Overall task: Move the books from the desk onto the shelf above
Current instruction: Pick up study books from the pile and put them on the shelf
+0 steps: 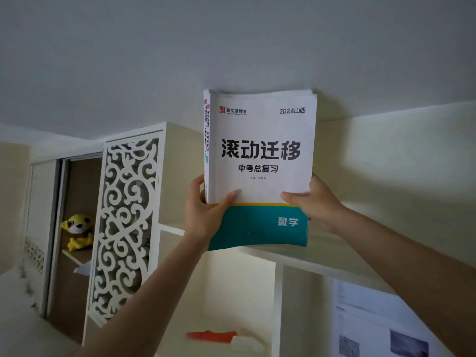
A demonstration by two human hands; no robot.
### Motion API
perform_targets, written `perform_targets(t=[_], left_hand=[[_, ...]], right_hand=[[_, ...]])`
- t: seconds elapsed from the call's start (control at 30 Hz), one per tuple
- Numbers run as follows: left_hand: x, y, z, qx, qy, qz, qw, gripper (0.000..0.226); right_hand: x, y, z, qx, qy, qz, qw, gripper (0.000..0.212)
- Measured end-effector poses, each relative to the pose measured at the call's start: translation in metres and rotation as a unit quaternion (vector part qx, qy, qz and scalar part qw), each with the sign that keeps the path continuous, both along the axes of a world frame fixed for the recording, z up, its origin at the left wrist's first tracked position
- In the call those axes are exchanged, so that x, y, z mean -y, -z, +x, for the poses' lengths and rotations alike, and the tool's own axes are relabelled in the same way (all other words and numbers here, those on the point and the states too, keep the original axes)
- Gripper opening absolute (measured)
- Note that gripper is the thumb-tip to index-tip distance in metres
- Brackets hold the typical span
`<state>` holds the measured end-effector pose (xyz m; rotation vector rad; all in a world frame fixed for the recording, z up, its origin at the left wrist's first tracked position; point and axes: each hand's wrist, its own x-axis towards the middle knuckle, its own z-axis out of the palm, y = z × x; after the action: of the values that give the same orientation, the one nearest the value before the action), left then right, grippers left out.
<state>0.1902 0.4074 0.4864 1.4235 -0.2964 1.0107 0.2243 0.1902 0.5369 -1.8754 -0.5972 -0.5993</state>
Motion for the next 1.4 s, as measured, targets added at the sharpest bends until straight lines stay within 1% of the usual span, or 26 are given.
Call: perform_targets(t=[0.1, 0.3, 0.4, 0.5, 0.57, 0.67, 0.83, 0.93, 1.0, 1.03, 1.07, 1.13, 1.17, 1.23, 1.27, 1.33, 1.4], left_hand=[[-0.005, 0.003, 0.021, -0.016, -0.013, -0.01, 1.0, 0.058], [-0.038, -0.001, 0.061, -0.041, -0.056, -0.011, 0.998, 0.055], [-0.063, 0.0, 0.083, -0.054, -0.079, -0.009, 0.995, 0.057], [-0.089, 0.0, 0.104, -0.051, -0.111, -0.007, 0.992, 0.063], [-0.107, 0.0, 0.116, -0.046, -0.141, 0.001, 0.989, 0.06], [-0.131, 0.001, 0.132, -0.036, -0.187, 0.009, 0.982, 0.058], [-0.157, 0.003, 0.161, -0.03, -0.259, 0.021, 0.965, 0.056], [-0.16, 0.004, 0.171, -0.025, -0.3, 0.036, 0.953, 0.055], [-0.157, 0.005, 0.174, -0.019, -0.313, 0.04, 0.949, 0.053], [-0.156, 0.006, 0.173, -0.011, -0.31, 0.037, 0.95, 0.054], [-0.154, 0.007, 0.171, -0.002, -0.3, 0.032, 0.953, 0.055], [-0.157, 0.012, 0.165, 0.014, -0.255, 0.035, 0.966, 0.059], [-0.16, 0.017, 0.16, 0.014, -0.22, 0.041, 0.975, 0.06], [-0.169, 0.029, 0.147, -0.01, -0.157, 0.066, 0.985, 0.057], [-0.174, 0.035, 0.141, -0.028, -0.141, 0.087, 0.986, 0.055], [-0.179, 0.046, 0.13, -0.056, -0.129, 0.124, 0.982, 0.054], [-0.182, 0.047, 0.127, -0.073, -0.131, 0.135, 0.979, 0.057]], right_hand=[[-0.009, 0.001, 0.026, -0.035, 0.004, -0.005, 0.999, 0.052], [-0.048, 0.001, 0.078, -0.073, -0.018, 0.018, 0.997, 0.049], [-0.072, 0.0, 0.11, -0.091, -0.021, 0.01, 0.996, 0.056], [-0.101, -0.003, 0.135, -0.127, -0.024, 0.005, 0.992, 0.065], [-0.121, -0.004, 0.151, -0.148, -0.021, 0.0, 0.989, 0.068], [-0.151, -0.004, 0.176, -0.134, -0.012, -0.012, 0.991, 0.064], [-0.187, -0.002, 0.215, -0.123, -0.031, 0.0, 0.992, 0.059], [-0.195, -0.002, 0.229, -0.102, -0.015, 0.008, 0.995, 0.057], [-0.2, 0.0, 0.234, -0.085, 0.015, 0.012, 0.996, 0.059], [-0.202, 0.002, 0.233, -0.073, 0.047, -0.005, 0.996, 0.065], [-0.204, 0.004, 0.229, -0.059, 0.092, -0.043, 0.993, 0.076], [-0.207, 0.01, 0.22, -0.031, 0.178, -0.125, 0.976, 0.1], [-0.207, 0.012, 0.214, -0.023, 0.187, -0.147, 0.971, 0.103], [-0.207, 0.015, 0.199, -0.036, 0.136, -0.187, 0.972, 0.102], [-0.207, 0.016, 0.192, -0.053, 0.095, -0.223, 0.969, 0.106], [-0.212, 0.019, 0.178, -0.089, 0.026, -0.276, 0.957, 0.116], [-0.219, 0.024, 0.169, -0.111, -0.002, -0.278, 0.954, 0.12]])
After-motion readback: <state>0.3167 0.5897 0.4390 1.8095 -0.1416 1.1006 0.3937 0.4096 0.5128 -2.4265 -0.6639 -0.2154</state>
